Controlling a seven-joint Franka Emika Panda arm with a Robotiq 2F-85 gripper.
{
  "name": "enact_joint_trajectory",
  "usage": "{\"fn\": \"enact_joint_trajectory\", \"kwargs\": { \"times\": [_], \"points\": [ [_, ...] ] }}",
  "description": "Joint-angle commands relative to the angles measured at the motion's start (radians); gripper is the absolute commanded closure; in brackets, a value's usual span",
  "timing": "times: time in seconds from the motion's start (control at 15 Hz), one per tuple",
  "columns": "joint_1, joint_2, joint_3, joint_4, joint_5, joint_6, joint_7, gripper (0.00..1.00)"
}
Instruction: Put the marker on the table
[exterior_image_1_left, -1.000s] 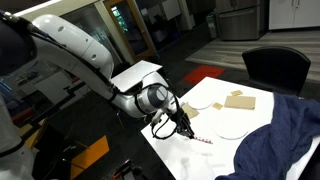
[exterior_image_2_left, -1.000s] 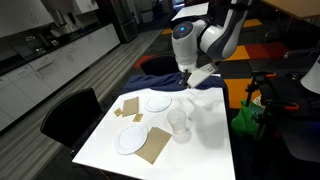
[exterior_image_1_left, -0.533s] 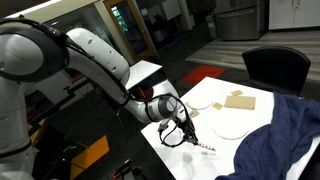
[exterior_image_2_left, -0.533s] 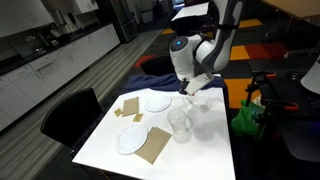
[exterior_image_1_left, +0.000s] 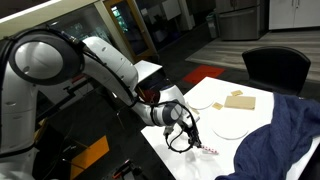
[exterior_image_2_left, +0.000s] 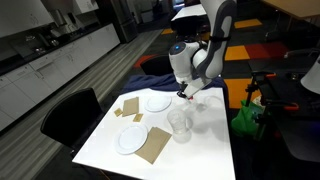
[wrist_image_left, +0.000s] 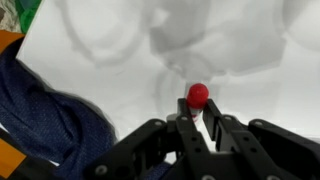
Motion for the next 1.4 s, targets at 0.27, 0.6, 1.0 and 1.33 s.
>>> {"fn": "enact_joint_trajectory", "kwargs": {
  "times": [0.27, 0.6, 1.0, 1.33],
  "points": [
    [0.067, 0.021, -0.039, 0.032, 0.169, 0.018, -0.15, 0.25],
    [0.154, -0.053, -0.093, -0.019, 0.181, 0.011, -0.152, 0.0],
    [0.306, -0.202, -0.213, -0.123, 0.134, -0.018, -0.08, 0.0],
    [0.416, -0.33, -0.314, -0.204, 0.018, -0.049, 0.032, 0.0]
  ]
}}
